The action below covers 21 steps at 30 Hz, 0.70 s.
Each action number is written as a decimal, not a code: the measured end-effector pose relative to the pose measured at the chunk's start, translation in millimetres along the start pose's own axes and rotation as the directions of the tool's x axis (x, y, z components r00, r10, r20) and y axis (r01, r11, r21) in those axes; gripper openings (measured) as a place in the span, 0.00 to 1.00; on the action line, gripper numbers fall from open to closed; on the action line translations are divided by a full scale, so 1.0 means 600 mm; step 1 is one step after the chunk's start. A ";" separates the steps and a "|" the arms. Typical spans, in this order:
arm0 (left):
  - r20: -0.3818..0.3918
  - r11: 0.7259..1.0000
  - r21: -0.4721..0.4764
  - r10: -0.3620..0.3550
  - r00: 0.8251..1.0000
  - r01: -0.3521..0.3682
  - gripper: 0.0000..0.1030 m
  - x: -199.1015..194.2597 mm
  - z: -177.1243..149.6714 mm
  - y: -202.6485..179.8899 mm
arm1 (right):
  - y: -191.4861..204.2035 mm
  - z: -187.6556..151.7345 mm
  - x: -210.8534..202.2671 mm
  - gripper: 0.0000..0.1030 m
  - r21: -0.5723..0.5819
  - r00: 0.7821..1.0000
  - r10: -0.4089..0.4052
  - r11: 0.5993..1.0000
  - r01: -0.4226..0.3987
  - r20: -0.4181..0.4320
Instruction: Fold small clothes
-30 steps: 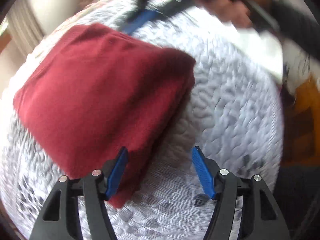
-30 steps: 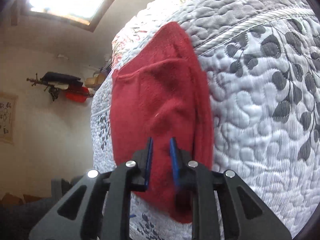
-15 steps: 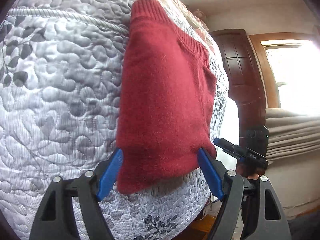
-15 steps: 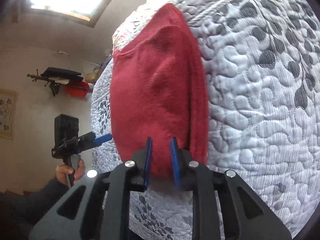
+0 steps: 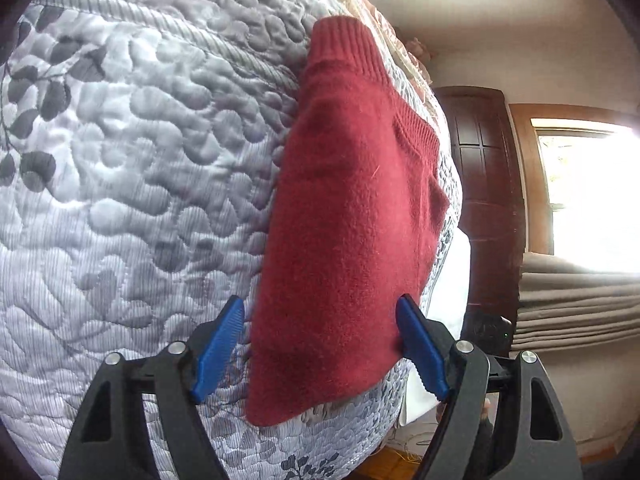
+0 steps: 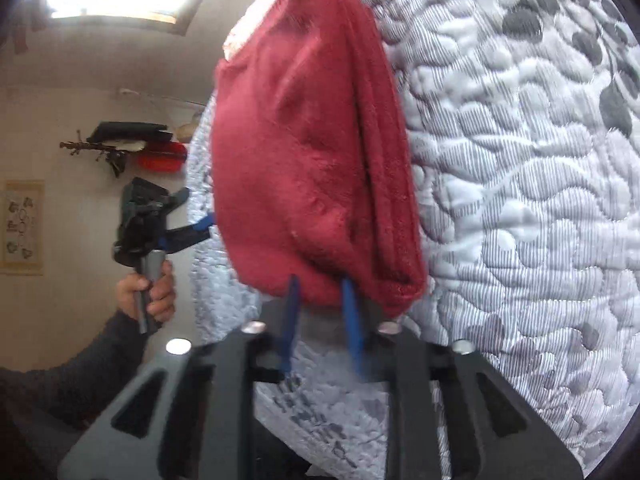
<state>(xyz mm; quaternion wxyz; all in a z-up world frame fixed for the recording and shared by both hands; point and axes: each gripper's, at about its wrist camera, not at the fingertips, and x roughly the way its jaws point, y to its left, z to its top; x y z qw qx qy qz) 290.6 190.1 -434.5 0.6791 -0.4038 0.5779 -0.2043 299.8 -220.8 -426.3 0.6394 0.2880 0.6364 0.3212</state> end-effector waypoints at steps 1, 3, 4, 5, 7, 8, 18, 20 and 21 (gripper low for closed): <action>0.007 1.000 0.003 -0.009 1.000 0.009 0.84 -0.003 0.008 0.001 | -0.004 0.009 -0.023 0.72 0.007 1.000 -0.001 1.000 0.001 0.025; 0.012 1.000 0.006 -0.023 1.000 0.023 0.87 -0.004 0.022 0.003 | -0.020 0.040 -0.051 0.88 0.038 0.998 0.011 0.999 -0.014 0.069; 0.008 0.999 0.000 -0.034 0.999 0.034 0.87 -0.001 0.030 0.005 | -0.030 0.056 -0.052 0.88 0.060 0.997 0.030 0.998 -0.034 0.069; 0.002 0.999 -0.009 -0.043 0.999 0.043 0.88 0.003 0.038 0.009 | -0.048 0.073 -0.048 0.88 0.084 0.997 0.042 0.995 -0.047 0.066; -0.014 0.997 -0.033 -0.064 0.998 0.063 0.90 0.014 0.050 0.016 | -0.071 0.106 -0.025 0.88 0.120 0.996 0.084 0.989 -0.088 0.038; -0.026 0.996 -0.043 -0.077 0.997 0.076 0.90 0.023 0.055 0.018 | -0.079 0.121 -0.011 0.88 0.129 0.995 0.101 0.986 -0.102 0.021; -0.146 0.992 -0.059 -0.120 0.982 0.112 0.91 0.098 0.073 0.042 | -0.063 0.161 0.049 0.88 0.063 0.992 0.111 0.992 -0.107 -0.067; -0.169 0.991 -0.063 -0.127 0.977 0.118 0.91 0.110 0.069 0.043 | -0.057 0.162 0.063 0.85 0.061 0.994 0.087 0.995 -0.084 -0.059; -0.174 0.992 -0.054 -0.125 0.977 0.118 0.90 0.116 0.069 0.039 | -0.058 0.163 0.068 0.85 0.068 0.995 0.086 0.994 -0.082 -0.055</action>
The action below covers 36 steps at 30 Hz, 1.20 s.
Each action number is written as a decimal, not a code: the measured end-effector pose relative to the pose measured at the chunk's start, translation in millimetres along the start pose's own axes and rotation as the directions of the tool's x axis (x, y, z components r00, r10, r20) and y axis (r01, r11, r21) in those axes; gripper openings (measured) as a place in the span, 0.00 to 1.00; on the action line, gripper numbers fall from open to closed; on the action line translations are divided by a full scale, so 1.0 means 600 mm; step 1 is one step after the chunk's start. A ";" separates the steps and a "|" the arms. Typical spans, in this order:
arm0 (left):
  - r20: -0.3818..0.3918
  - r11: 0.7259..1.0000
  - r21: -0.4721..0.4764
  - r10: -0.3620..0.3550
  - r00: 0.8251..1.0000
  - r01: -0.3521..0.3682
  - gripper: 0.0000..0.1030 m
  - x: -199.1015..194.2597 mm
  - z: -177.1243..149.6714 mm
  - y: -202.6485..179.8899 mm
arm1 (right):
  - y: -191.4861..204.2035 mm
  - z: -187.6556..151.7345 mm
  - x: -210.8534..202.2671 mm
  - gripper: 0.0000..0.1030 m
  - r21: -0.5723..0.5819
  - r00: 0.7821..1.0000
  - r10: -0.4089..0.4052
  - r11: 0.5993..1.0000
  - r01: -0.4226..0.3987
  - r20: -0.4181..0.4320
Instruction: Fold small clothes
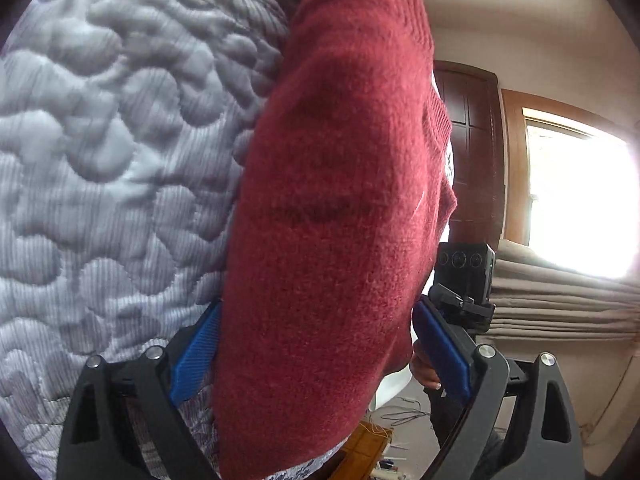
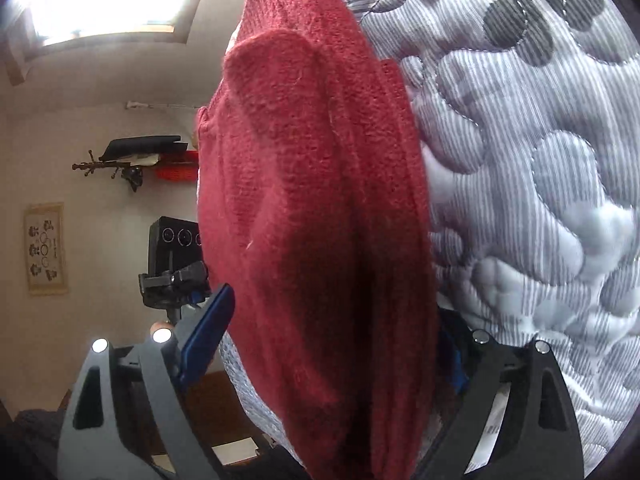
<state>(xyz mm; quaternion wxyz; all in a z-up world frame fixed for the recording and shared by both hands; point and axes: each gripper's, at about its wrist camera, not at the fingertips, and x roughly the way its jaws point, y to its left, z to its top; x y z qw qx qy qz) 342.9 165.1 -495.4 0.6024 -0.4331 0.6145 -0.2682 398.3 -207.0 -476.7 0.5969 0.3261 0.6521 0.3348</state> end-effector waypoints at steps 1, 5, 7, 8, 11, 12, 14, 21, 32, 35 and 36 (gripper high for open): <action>-0.003 1.000 0.013 0.004 1.000 -0.004 0.90 0.002 0.000 -0.001 | 0.003 0.001 0.009 0.83 0.003 1.000 0.001 1.000 -0.001 0.003; 0.007 0.999 0.012 0.041 0.999 -0.041 0.67 -0.001 -0.001 0.001 | 0.019 -0.002 0.034 0.45 0.009 1.000 -0.001 1.000 0.001 0.007; 0.002 0.999 0.000 0.052 0.999 -0.052 0.56 -0.002 0.000 0.000 | 0.026 -0.008 0.032 0.39 -0.003 0.999 -0.023 1.000 0.023 0.024; 0.002 0.998 0.003 0.059 0.998 -0.059 0.52 -0.005 -0.001 -0.003 | 0.035 -0.012 0.031 0.37 -0.012 0.999 -0.035 0.999 0.036 0.034; 0.010 0.996 0.030 0.086 0.996 -0.086 0.45 -0.015 -0.007 -0.026 | 0.072 -0.025 0.028 0.34 -0.028 0.996 -0.063 0.997 0.065 0.068; 0.013 0.995 0.039 0.094 0.995 -0.094 0.44 -0.016 -0.007 -0.037 | 0.086 -0.031 0.026 0.34 -0.034 0.995 -0.064 0.997 0.067 0.079; 0.018 0.993 0.058 0.101 0.995 -0.101 0.43 -0.027 -0.014 -0.057 | 0.112 -0.045 0.022 0.34 -0.050 0.993 -0.066 0.996 0.071 0.094; 0.039 0.991 0.091 0.099 0.994 -0.102 0.42 -0.122 -0.098 -0.081 | 0.197 -0.134 0.043 0.33 -0.112 0.995 -0.039 0.992 0.049 0.091; 0.066 0.981 -0.079 0.181 0.981 -0.176 0.42 -0.230 -0.313 0.078 | 0.199 -0.314 0.233 0.33 -0.052 0.994 -0.024 0.998 0.018 -0.110; 0.064 0.976 -0.112 0.194 0.979 -0.186 0.45 -0.231 -0.327 0.125 | 0.173 -0.322 0.266 0.37 -0.010 0.991 -0.040 0.999 0.039 -0.131; 0.061 0.976 -0.121 0.191 0.980 -0.182 0.49 -0.226 -0.325 0.134 | 0.162 -0.322 0.270 0.39 0.016 0.990 -0.030 0.999 0.033 -0.135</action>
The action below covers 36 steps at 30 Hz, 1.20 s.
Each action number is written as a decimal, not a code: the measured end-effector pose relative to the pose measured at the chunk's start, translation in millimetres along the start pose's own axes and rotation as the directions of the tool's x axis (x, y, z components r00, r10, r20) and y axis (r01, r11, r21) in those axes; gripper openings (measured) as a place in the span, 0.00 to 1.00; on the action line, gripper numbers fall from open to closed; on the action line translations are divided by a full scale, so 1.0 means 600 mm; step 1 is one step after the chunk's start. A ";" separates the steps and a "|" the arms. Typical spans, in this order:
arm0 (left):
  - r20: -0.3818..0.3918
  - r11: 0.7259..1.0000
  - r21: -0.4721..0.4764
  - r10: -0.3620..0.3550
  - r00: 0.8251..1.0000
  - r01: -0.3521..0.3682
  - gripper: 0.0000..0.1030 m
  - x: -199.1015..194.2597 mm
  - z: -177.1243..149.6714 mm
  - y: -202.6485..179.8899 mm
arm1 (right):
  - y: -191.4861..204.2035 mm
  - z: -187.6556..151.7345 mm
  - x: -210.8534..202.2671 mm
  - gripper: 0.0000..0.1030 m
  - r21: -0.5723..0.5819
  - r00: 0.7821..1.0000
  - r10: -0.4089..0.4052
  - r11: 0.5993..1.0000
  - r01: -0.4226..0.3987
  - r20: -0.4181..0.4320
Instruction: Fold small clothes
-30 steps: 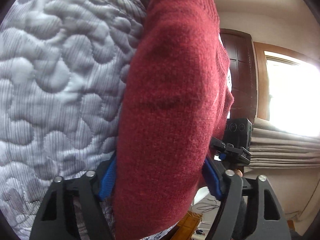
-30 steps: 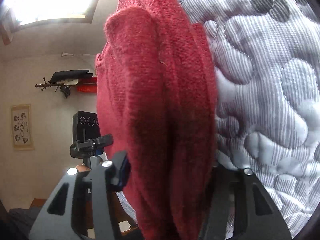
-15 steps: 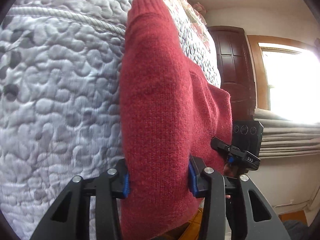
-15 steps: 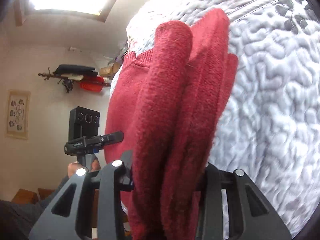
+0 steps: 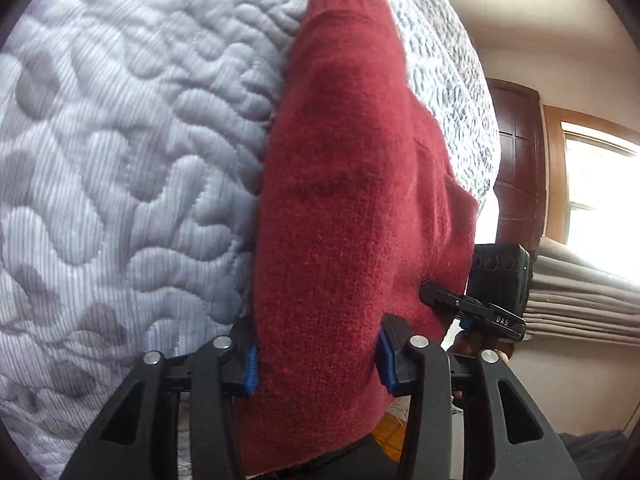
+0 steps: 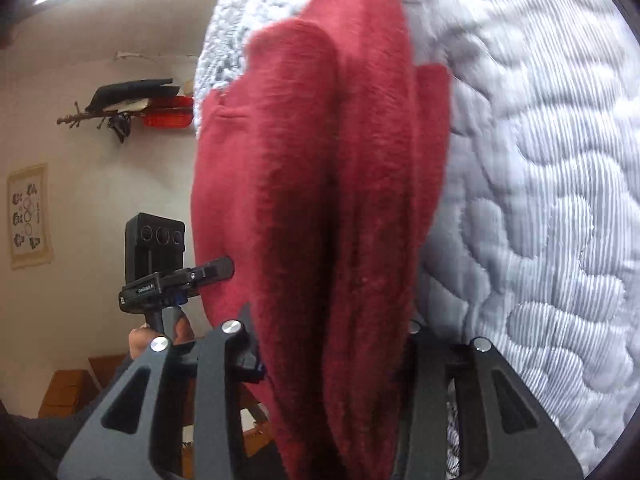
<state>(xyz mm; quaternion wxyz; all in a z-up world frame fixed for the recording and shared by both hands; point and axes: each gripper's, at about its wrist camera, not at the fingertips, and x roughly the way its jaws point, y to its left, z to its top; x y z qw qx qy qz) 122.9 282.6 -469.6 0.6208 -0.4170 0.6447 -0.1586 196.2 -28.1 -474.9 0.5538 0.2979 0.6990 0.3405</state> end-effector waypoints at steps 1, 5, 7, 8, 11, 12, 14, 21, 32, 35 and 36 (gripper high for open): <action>0.002 1.000 -0.006 0.003 1.000 -0.003 0.52 0.005 0.002 0.002 | -0.009 -0.002 -0.001 0.51 0.020 1.000 -0.002 1.000 0.002 -0.006; 0.051 0.996 0.034 0.082 0.995 -0.083 0.60 -0.022 0.000 -0.034 | 0.014 0.003 -0.071 0.74 -0.020 0.995 -0.089 0.996 0.090 0.045; 0.151 0.980 0.077 0.171 0.974 -0.184 0.62 -0.067 -0.017 -0.069 | 0.043 0.001 -0.126 0.76 -0.075 0.980 -0.142 0.985 0.154 0.140; 0.198 0.970 0.116 0.189 0.962 -0.214 0.62 -0.090 -0.031 -0.088 | 0.059 0.004 -0.150 0.76 -0.108 0.968 -0.162 0.977 0.185 0.189; 0.240 0.946 0.266 0.124 0.963 -0.188 0.63 -0.116 -0.084 -0.128 | 0.061 0.042 -0.161 0.59 -0.144 0.975 -0.144 0.975 0.169 0.170; 0.227 0.939 0.303 0.097 0.969 -0.165 0.63 -0.105 -0.095 -0.148 | 0.062 0.055 -0.146 0.54 -0.150 0.979 -0.146 0.975 0.167 0.142; 0.190 0.925 0.355 0.067 0.979 -0.132 0.61 -0.077 -0.115 -0.161 | 0.048 0.085 -0.117 0.26 -0.144 0.979 -0.180 0.971 0.193 0.098; 0.002 0.919 0.370 0.148 0.989 -0.138 0.50 0.041 -0.149 -0.122 | 0.043 0.124 -0.093 0.08 -0.139 0.954 -0.244 0.953 0.269 0.172; -0.035 0.927 0.373 0.050 0.998 -0.033 0.66 -0.007 -0.156 -0.149 | 0.116 0.002 -0.163 0.24 -0.239 0.947 -0.259 0.923 0.301 0.192; 0.090 0.942 0.334 0.009 0.996 -0.038 0.75 -0.043 -0.125 -0.153 | 0.132 -0.070 -0.121 0.24 -0.317 0.962 -0.259 0.908 0.273 0.084; 0.120 0.952 0.303 0.013 0.993 -0.049 0.75 -0.044 -0.109 -0.143 | 0.124 -0.087 -0.101 0.24 -0.325 0.965 -0.260 0.909 0.260 0.044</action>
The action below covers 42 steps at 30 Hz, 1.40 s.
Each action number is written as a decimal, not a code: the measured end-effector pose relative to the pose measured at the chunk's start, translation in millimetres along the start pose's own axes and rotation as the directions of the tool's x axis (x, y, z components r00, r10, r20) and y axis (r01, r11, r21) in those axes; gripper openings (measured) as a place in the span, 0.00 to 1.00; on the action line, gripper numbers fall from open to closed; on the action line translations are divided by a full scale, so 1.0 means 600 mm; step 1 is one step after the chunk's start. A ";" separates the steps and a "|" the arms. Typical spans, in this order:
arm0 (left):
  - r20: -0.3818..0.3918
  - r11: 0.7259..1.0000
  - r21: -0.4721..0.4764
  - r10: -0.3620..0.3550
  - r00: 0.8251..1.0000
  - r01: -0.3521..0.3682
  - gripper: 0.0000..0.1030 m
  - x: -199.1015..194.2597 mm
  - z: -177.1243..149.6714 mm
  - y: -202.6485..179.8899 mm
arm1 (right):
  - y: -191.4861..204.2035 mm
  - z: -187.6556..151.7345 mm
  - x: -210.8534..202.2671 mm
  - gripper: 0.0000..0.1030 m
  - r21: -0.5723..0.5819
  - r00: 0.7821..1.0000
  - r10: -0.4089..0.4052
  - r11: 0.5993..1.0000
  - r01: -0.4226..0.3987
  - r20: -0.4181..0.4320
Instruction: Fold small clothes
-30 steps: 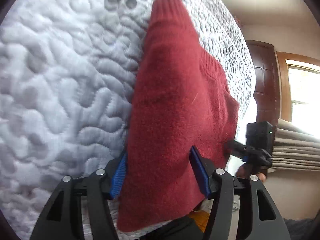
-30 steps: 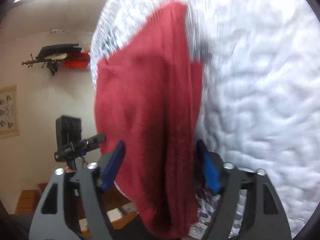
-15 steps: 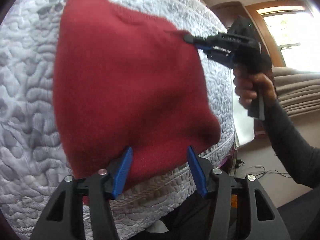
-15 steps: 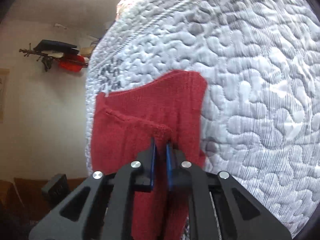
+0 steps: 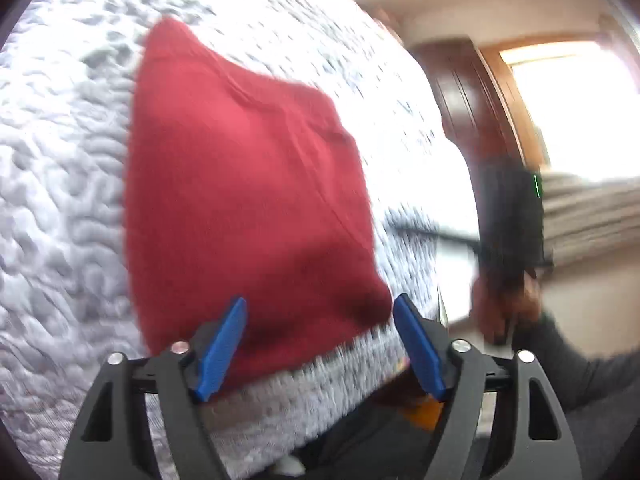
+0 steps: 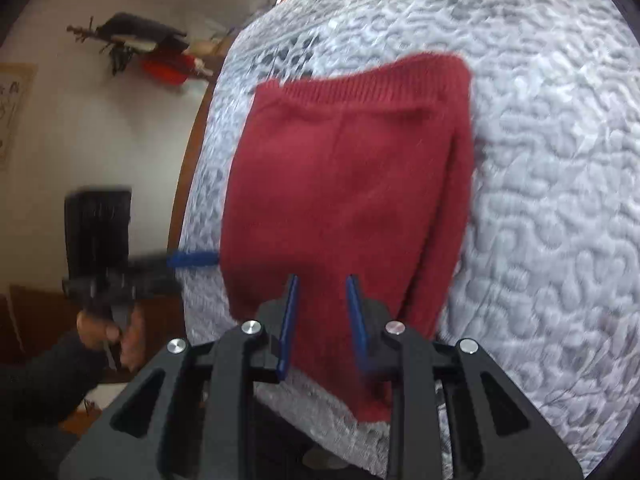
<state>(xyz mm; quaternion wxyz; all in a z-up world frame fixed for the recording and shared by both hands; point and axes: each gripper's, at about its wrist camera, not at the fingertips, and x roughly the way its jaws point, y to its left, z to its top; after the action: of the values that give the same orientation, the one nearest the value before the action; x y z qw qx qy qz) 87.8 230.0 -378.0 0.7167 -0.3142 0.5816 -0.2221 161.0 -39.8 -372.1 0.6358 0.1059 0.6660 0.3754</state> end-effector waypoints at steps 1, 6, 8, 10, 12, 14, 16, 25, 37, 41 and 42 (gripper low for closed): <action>0.002 1.000 -0.023 0.011 1.000 -0.011 0.75 0.008 0.009 0.013 | -0.005 -0.015 0.019 0.23 0.004 0.999 -0.007 1.000 0.008 -0.034; -0.069 0.998 0.006 0.061 0.996 -0.061 0.75 0.066 0.025 0.034 | -0.105 -0.046 0.048 0.00 0.124 0.997 -0.065 0.990 0.069 -0.041; -0.081 0.996 0.020 0.084 0.993 -0.083 0.75 0.070 0.027 0.033 | -0.119 -0.052 0.034 0.00 0.167 0.999 -0.042 0.985 0.047 -0.029; -0.070 0.997 0.016 0.082 0.994 -0.081 0.75 0.056 0.030 0.018 | -0.105 -0.055 0.001 0.10 0.167 0.999 -0.039 0.985 0.037 0.009; -0.047 0.997 0.028 0.072 0.996 -0.071 0.75 0.034 0.018 0.003 | -0.083 -0.066 -0.039 0.11 0.154 0.997 -0.038 0.988 0.028 0.063; -0.039 0.996 0.045 0.084 0.996 -0.082 0.75 0.021 -0.001 -0.006 | -0.056 -0.073 -0.056 0.11 0.120 0.994 -0.057 0.992 0.046 0.089; -0.060 0.996 0.033 0.087 0.994 -0.086 0.75 0.024 -0.025 -0.005 | -0.032 -0.086 -0.047 0.11 0.097 0.996 -0.033 0.995 0.025 0.081; -0.146 0.977 -0.044 0.200 0.969 -0.208 0.75 0.079 -0.066 0.034 | -0.068 -0.113 0.068 0.00 0.215 0.992 -0.122 0.968 0.125 -0.028; 0.001 0.905 -0.040 0.423 0.906 -0.423 0.96 -0.146 -0.183 -0.182 | 0.194 -0.204 -0.168 0.94 0.071 0.897 -0.439 0.898 0.435 0.057; 0.118 0.892 -0.008 0.450 0.885 -0.452 0.96 -0.244 -0.209 -0.291 | 0.286 -0.230 -0.252 0.96 0.032 0.861 -0.482 0.875 0.484 0.160; 0.153 0.879 0.010 0.469 0.870 -0.476 0.96 -0.266 -0.213 -0.316 | 0.305 -0.230 -0.270 0.96 0.028 0.849 -0.496 0.866 0.500 0.185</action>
<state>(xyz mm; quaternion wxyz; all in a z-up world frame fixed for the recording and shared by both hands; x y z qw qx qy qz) -63.4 181.1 -148.9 0.7971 -0.1609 0.5812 -0.0302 -1.0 -63.0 -143.7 0.7716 -0.0424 0.6045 0.1934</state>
